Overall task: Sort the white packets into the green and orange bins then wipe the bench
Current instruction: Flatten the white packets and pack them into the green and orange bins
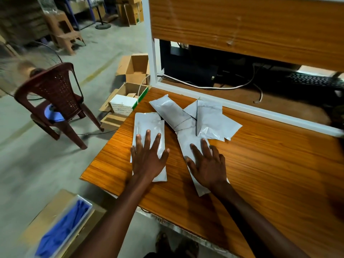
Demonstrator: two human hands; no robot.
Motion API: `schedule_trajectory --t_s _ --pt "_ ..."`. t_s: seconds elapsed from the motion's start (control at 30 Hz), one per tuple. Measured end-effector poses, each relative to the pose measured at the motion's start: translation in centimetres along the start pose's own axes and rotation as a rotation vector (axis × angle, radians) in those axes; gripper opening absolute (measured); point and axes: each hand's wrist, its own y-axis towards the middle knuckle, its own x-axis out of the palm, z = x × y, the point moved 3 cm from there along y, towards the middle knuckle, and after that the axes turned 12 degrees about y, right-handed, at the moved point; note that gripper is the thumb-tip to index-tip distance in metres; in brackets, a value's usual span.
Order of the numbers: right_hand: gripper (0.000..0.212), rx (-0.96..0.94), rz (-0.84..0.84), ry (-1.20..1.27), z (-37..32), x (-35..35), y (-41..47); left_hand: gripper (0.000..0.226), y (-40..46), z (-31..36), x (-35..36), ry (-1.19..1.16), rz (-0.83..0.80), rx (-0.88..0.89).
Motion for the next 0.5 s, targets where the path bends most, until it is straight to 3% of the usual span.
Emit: schedule_trajectory --t_s 0.27,0.5 --pt "0.071 -0.027 0.004 0.092 -0.2 1.4 -0.5 0.061 -0.4 0.5 1.2 0.023 -0.024 0.048" --pt "0.054 0.0 0.108 0.203 -0.4 0.6 -0.8 0.059 -1.0 0.4 0.3 -0.05 -0.004 0.059"
